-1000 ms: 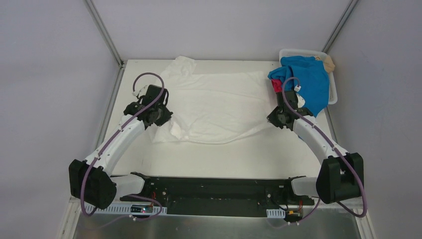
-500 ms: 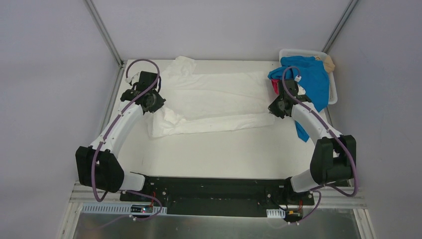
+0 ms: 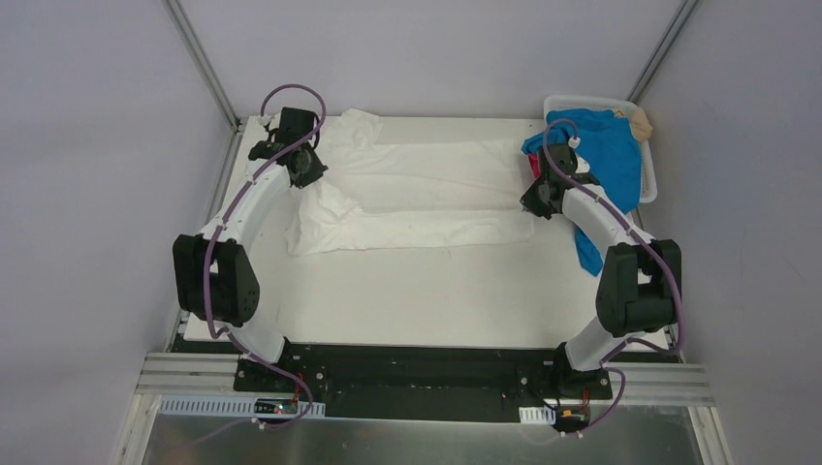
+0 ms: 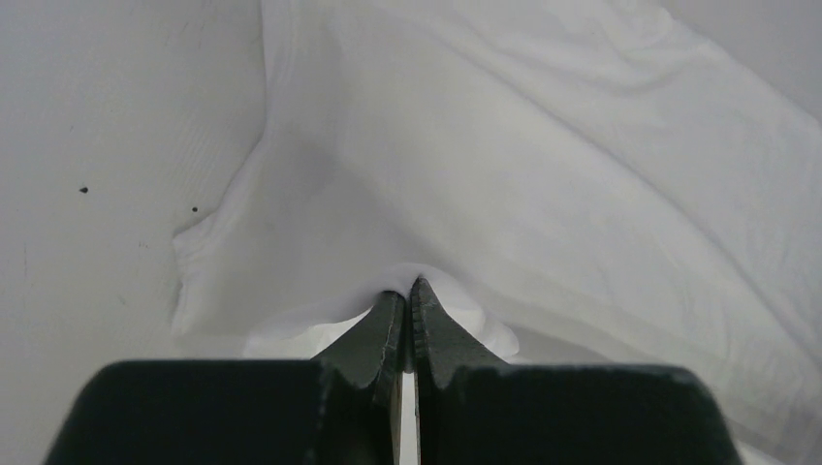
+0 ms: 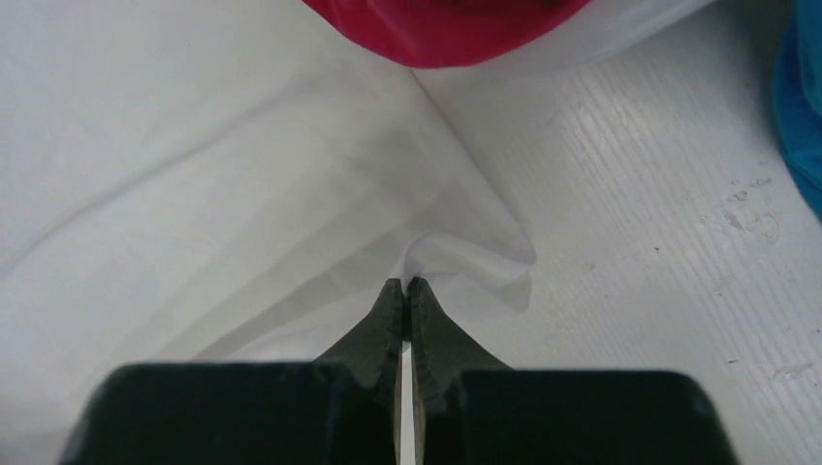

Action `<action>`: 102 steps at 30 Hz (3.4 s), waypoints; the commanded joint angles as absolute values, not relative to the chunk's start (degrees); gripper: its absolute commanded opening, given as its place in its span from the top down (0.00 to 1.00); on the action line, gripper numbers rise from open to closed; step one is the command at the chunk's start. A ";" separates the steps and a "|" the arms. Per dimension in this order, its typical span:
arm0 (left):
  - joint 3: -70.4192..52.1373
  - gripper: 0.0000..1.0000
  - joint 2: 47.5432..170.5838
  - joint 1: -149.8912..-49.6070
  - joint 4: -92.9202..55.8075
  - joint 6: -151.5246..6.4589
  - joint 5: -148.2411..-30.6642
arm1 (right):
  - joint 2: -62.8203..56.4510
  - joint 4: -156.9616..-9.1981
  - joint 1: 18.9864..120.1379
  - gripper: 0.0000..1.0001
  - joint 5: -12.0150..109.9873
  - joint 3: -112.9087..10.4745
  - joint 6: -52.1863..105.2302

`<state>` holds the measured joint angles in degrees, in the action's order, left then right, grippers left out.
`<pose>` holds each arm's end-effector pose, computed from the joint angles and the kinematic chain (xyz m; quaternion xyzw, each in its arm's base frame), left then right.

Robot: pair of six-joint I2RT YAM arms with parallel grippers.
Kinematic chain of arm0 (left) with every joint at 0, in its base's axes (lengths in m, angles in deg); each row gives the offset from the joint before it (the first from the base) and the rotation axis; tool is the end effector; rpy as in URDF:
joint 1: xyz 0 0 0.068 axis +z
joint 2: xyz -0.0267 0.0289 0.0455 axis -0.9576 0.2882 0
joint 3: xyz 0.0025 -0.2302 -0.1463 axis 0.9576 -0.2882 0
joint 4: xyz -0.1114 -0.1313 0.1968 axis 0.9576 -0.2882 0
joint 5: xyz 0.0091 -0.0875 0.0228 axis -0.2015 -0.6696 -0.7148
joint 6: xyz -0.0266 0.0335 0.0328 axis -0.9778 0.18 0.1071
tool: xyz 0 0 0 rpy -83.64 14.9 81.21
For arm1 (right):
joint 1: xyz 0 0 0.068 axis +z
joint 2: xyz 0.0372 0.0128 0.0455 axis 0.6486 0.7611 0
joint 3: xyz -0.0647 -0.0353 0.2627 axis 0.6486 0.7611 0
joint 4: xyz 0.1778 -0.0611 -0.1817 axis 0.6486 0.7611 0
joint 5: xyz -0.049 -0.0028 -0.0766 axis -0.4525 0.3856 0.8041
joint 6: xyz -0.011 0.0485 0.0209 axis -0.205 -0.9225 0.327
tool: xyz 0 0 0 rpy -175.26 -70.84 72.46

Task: Fold and stack the t-shirts
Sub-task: Fold the flattened tshirt in 1/3 of the way, then grab the side of the flattened tshirt furthest away from the robot with both arms

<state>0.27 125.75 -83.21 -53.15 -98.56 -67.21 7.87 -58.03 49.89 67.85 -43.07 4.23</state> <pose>0.3568 -0.0539 0.3176 -0.2646 0.8723 -0.0574 0.4071 0.3437 0.0501 0.2458 0.1925 0.9166 0.0247 0.3494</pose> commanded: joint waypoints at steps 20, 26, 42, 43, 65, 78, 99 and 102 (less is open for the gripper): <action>31.67 0.02 155.14 -79.60 -55.44 -79.58 -72.05 | 16.64 -69.83 49.86 0.46 64.23 -49.88 12.28; 20.27 0.01 144.24 -79.69 -55.68 -84.82 -76.18 | 11.70 -64.71 55.89 0.08 70.43 -47.73 11.96; -9.11 0.01 139.69 -78.95 -48.11 -98.11 -82.97 | 18.84 -70.01 57.95 0.01 64.89 -40.99 8.06; -11.05 0.01 139.47 -78.84 -47.58 -98.71 -83.22 | 18.40 -70.23 57.78 0.01 64.99 -39.09 7.83; -46.84 0.01 99.83 -78.27 -49.64 -110.53 -76.36 | -12.27 -62.80 60.97 0.01 53.76 -11.65 -1.60; -32.63 0.01 103.88 -86.30 -49.12 -107.60 -81.57 | -17.30 -64.68 61.00 0.01 54.59 -17.31 1.08; -19.81 0.01 128.35 -88.89 -42.72 -105.29 -82.74 | -17.43 -62.97 60.91 0.01 58.83 -18.29 2.97; -16.41 0.01 129.70 -88.89 -41.12 -104.10 -82.71 | -18.18 -62.76 60.90 0.01 59.92 -18.31 3.01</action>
<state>-21.39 128.94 -88.93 -43.90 -106.54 -81.49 -16.69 -63.64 60.79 57.45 -15.88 2.33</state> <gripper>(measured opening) 0.990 0.993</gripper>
